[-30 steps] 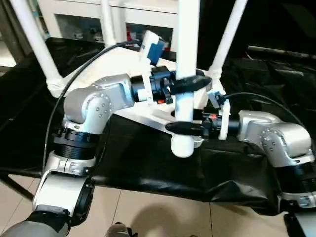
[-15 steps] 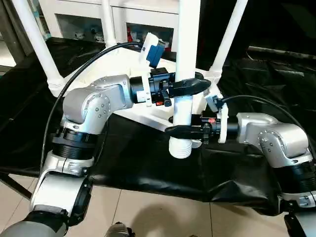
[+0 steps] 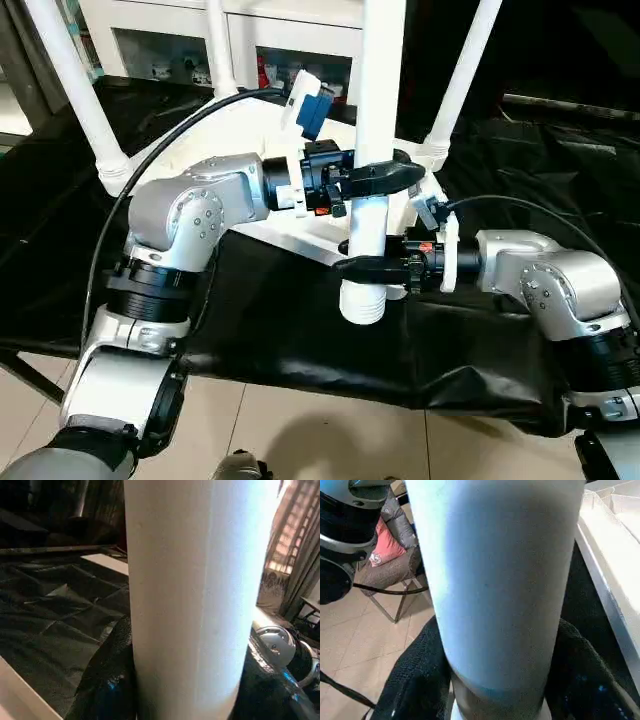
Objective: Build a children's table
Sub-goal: Pick table leg
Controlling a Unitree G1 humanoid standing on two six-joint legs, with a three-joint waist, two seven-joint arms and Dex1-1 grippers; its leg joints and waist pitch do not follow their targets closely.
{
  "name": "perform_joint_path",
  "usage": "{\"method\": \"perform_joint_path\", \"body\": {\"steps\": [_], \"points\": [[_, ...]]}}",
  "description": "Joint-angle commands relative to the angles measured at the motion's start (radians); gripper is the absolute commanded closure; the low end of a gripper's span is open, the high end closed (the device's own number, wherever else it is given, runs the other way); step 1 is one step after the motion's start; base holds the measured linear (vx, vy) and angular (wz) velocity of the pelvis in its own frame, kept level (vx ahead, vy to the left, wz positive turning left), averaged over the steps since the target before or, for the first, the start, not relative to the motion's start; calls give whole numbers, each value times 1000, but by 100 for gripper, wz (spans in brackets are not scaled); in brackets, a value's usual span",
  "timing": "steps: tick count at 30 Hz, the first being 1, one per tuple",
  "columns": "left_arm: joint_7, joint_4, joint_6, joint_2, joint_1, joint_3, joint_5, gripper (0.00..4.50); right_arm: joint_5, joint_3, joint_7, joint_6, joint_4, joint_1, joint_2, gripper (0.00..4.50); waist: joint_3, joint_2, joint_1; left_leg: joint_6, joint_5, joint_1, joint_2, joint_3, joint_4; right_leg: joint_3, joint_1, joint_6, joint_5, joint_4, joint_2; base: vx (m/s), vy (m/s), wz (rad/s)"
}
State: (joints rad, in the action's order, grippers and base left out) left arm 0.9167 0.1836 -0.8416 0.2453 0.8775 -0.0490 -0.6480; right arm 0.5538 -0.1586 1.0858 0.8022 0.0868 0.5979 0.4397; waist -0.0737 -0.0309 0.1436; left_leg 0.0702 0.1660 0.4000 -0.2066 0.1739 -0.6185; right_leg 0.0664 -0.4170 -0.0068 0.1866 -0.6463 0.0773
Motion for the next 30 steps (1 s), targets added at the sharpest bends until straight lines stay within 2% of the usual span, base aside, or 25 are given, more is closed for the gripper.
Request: {"method": "perform_joint_path", "body": {"steps": [1,5,6,7,8,9,11,13,14,15,16,18,19,20,21,22,24,25,26,27,28,29,30], "points": [[-4,1,-36,-17,34,27,-49,196,-3,37,-35,-8,22,1,-6,252,90,0,1,17,108,-21,-15,-1,64,-42,66,-217,89,68,60,0,0,0],[-19,16,29,-31,30,48,-33,191,5,71,-74,-19,28,0,-28,255,91,0,1,22,117,-22,-17,-2,66,-41,67,-216,96,70,60,0,0,0],[-55,41,89,-74,22,110,-60,171,26,116,-115,-26,29,-3,-56,256,91,-1,1,19,120,-22,-16,-1,65,-42,66,-217,94,72,61,0,0,0],[-71,56,91,-98,21,152,-99,157,39,141,-138,-29,32,-3,-72,256,92,4,1,20,118,-22,-17,-2,64,-42,66,-223,83,72,62,0,0,0],[-74,60,90,-104,21,164,-111,152,43,149,-145,-31,33,-3,-76,256,92,1,1,19,120,-21,-15,-1,64,-41,67,-228,79,71,61,0,0,0],[-94,80,109,-142,17,226,-167,147,73,201,-187,-40,43,-1,-108,256,93,1,3,18,119,-20,-14,-1,63,-40,68,-235,73,69,61,0,0,0],[-123,102,133,-183,11,288,-216,146,113,259,-229,-52,53,4,-145,257,93,9,3,18,128,-21,-13,-3,63,-39,67,-243,75,71,62,0,0,0],[-138,119,164,-214,6,323,-236,145,139,295,-261,-64,51,9,-172,257,95,5,3,19,138,-23,-15,-2,63,-38,67,-246,78,72,61,0,0,0],[-141,126,183,-226,2,331,-236,145,147,308,-276,-71,46,10,-183,257,94,11,1,18,135,-22,-14,-3,64,-38,67,-238,75,73,58,0,0,0],[-142,138,205,-233,-1,334,-229,145,148,316,-291,-74,45,11,-191,257,94,8,0,14,140,-24,-14,-2,65,-38,67,-230,77,75,57,0,0,0],[-146,157,228,-234,-2,333,-211,145,136,317,-306,-83,45,9,-195,257,93,12,-1,16,145,-24,-15,-3,66,-38,67,-225,87,77,58,0,0,0],[-143,203,275,-202,-5,286,-119,145,73,304,-348,-116,52,1,-186,257,92,12,-2,22,148,-25,-13,-3,68,-39,67,-200,113,81,57,0,0,0],[-141,215,292,-190,-7,266,-83,145,50,299,-365,-127,54,-2,-182,257,92,13,-4,30,153,-27,-14,-5,71,-39,65,-175,136,83,55,0,0,0],[-121,249,354,-138,-14,173,40,145,-29,270,-408,-162,70,-11,-157,258,91,16,-4,41,156,-28,-15,-6,73,-40,64,-155,155,87,57,0,0,0],[-95,298,445,-71,-22,51,192,145,-129,229,-457,-206,89,-28,-120,258,91,16,-5,55,161,-30,-16,-10,77,-40,61,-112,187,90,54,0,0,0],[-79,322,490,-46,-23,5,247,145,-154,220,-474,-215,93,-37,-107,258,88,18,-3,70,174,-34,-17,-11,81,-42,59,-77,225,99,56,0,0,0],[-16,348,538,-8,-28,-56,301,145,-134,243,-480,-200,80,-54,-106,259,93,20,-5,80,178,-36,-17,-9,82,-44,63,-86,201,92,59,0,0,0],[-7,351,545,-3,-29,-65,308,145,-130,246,-480,-197,78,-56,-106,259,93,18,-7,77,168,-33,-16,-10,82,-44,65,-98,177,90,59,0,0,0],[48,377,589,33,-29,-133,370,145,-125,257,-490,-190,64,-69,-101,259,95,19,-7,68,155,-29,-15,-11,82,-42,67,-119,137,88,59,0,0,0],[113,420,639,76,-23,-222,447,145,-126,265,-500,-183,44,-88,-90,259,94,22,-10,58,152,-32,-17,-10,81,-42,62,-133,111,89,58,0,0,0],[144,444,665,97,-20,-266,487,145,-129,267,-506,-181,35,-98,-84,259,96,22,-12,56,149,-32,-16,-9,80,-43,64,-139,89,81,56,0,0,0],[174,467,682,105,-14,-292,510,145,-131,270,-511,-178,26,-108,-80,259,96,36,-13,59,150,-32,-15,-8,79,-43,64,-150,73,76,56,0,0,0],[215,507,698,108,-1,-320,533,145,-134,275,-518,-170,9,-125,-73,259,95,32,-13,54,153,-35,-14,-5,77,-44,64,-157,69,84,56,0,0,0]]}}
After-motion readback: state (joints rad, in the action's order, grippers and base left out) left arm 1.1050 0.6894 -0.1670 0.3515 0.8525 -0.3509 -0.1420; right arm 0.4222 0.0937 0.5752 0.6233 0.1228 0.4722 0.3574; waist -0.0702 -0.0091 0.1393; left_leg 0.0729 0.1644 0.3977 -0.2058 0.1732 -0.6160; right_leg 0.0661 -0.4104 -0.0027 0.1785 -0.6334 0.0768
